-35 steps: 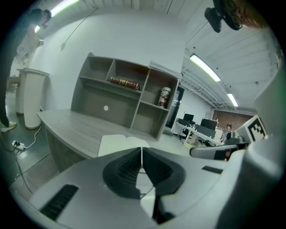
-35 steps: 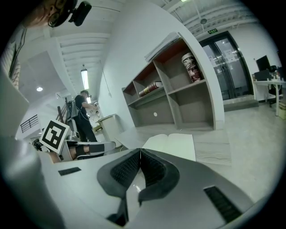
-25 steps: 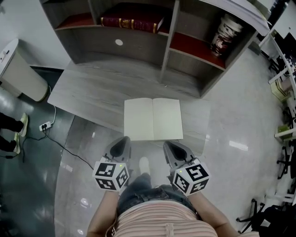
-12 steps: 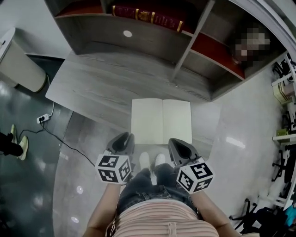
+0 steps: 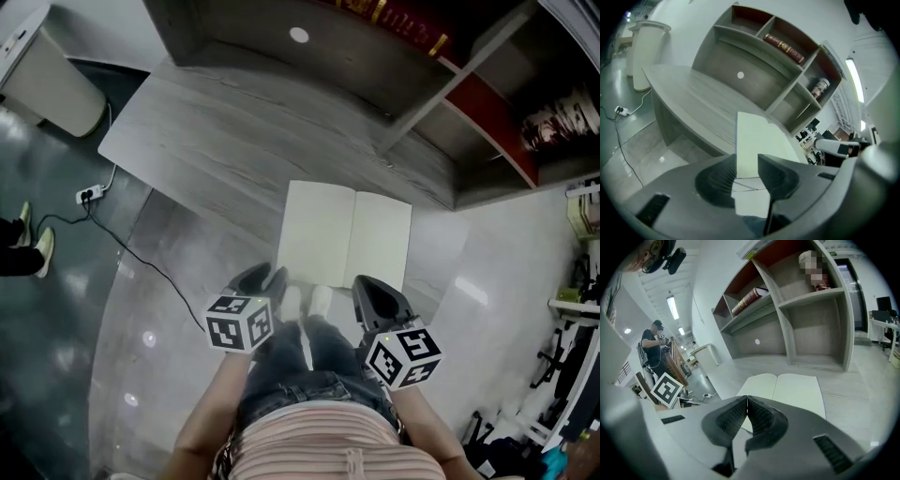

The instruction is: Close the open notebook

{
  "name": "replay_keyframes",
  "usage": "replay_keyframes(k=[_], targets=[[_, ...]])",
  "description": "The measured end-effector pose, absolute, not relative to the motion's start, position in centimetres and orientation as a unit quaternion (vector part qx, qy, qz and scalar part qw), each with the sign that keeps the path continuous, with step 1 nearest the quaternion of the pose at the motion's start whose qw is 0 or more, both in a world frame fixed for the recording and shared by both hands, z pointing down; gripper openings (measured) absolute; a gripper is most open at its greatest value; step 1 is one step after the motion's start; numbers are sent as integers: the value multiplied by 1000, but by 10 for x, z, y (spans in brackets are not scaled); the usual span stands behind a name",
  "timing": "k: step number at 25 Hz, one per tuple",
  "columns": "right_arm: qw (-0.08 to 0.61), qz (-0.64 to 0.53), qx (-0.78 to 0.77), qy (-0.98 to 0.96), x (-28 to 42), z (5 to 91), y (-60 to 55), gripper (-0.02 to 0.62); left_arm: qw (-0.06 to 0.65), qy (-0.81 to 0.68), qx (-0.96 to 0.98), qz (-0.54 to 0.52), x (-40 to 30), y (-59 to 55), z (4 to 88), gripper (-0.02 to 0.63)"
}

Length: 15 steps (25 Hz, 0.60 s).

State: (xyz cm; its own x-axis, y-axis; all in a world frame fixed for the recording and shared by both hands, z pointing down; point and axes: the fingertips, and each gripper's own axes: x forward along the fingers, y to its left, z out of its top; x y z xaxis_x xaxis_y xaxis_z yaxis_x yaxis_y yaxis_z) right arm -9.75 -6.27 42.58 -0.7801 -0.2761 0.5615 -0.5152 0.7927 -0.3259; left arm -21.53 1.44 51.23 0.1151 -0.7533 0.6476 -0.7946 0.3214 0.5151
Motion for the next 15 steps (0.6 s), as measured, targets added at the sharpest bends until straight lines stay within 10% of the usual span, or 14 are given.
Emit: replay_keyframes(k=[15], targets=[[283, 260, 192, -903, -103, 448, -66, 8, 544, -643, 539, -19, -210, 19, 549, 117]])
